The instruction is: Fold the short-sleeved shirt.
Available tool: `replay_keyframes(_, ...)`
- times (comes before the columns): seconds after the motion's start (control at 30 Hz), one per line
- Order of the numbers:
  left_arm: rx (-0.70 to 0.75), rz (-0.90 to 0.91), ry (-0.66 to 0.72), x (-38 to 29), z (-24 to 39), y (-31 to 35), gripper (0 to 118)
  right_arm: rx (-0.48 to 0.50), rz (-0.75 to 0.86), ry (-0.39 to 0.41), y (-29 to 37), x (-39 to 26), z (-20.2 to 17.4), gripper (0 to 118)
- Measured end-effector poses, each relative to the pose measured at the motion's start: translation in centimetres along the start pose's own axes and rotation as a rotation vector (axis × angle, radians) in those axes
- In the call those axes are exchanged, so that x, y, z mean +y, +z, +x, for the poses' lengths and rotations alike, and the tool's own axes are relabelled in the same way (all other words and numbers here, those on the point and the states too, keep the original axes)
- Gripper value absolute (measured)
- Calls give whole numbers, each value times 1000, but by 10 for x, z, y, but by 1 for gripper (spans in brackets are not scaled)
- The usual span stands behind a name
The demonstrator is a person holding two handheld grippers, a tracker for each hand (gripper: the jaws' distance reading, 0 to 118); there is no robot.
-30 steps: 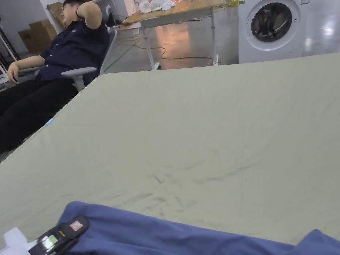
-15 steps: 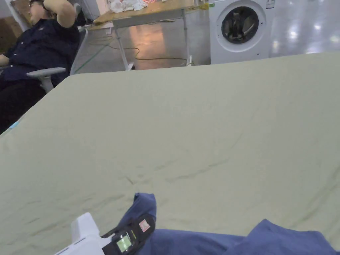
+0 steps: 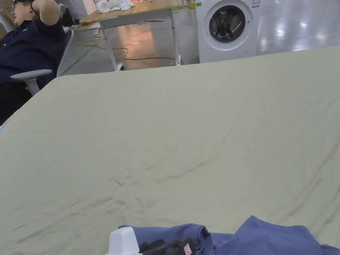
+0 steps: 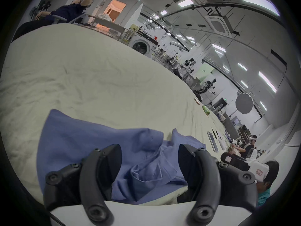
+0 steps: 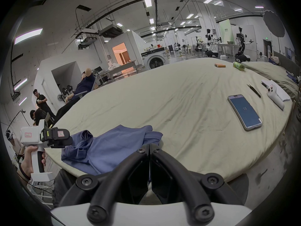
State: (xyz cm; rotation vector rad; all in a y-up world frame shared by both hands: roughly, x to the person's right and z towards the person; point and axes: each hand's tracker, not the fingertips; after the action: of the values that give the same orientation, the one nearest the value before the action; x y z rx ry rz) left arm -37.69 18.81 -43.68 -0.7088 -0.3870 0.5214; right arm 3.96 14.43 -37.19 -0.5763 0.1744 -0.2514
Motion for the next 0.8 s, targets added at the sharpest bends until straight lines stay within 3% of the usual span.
replay_keyframes(0.1,-31,44,75,7,-12,12,70,5,5,-11,0,1,0,0)
replay_keyframes(0.13,-56,55,109,7,-17,13,56,9,5,-17,0,1,0,0)
replay_keyframes(0.2,-70,14,113,6,-20,4,12,14,2,-26,-1,1,1,0)
replay_keyframes(0.23,-61,15,104,1,-15,-2,1,13,2,-27,-1,1,0,0)
replay_keyframes(0.27,-51,2,94,-3,-14,-11,1,11,2,-24,0,1,0,0)
replay_keyframes(0.37,-80,-111,96,-16,-13,-42,1,4,1,-26,3,1,0,0)
replay_keyframes(0.47,-55,-214,-5,-37,5,-66,1,-5,-4,-24,6,-3,3,0)
replay_keyframes(0.6,-40,-215,35,-23,5,-58,1,-11,-15,-36,5,-5,7,0)
replay_keyframes(0.67,-74,-125,-12,-17,8,-27,2,-15,-18,-31,5,-5,7,0)
replay_keyframes(0.7,-84,-70,-24,-12,6,-9,8,-13,-17,-29,4,-5,8,0)
replay_keyframes(0.73,-69,-32,-23,-7,3,4,25,-7,-16,-30,3,-4,8,0)
replay_keyframes(0.8,-15,53,12,4,-15,33,73,8,-15,-41,-2,-2,9,0)
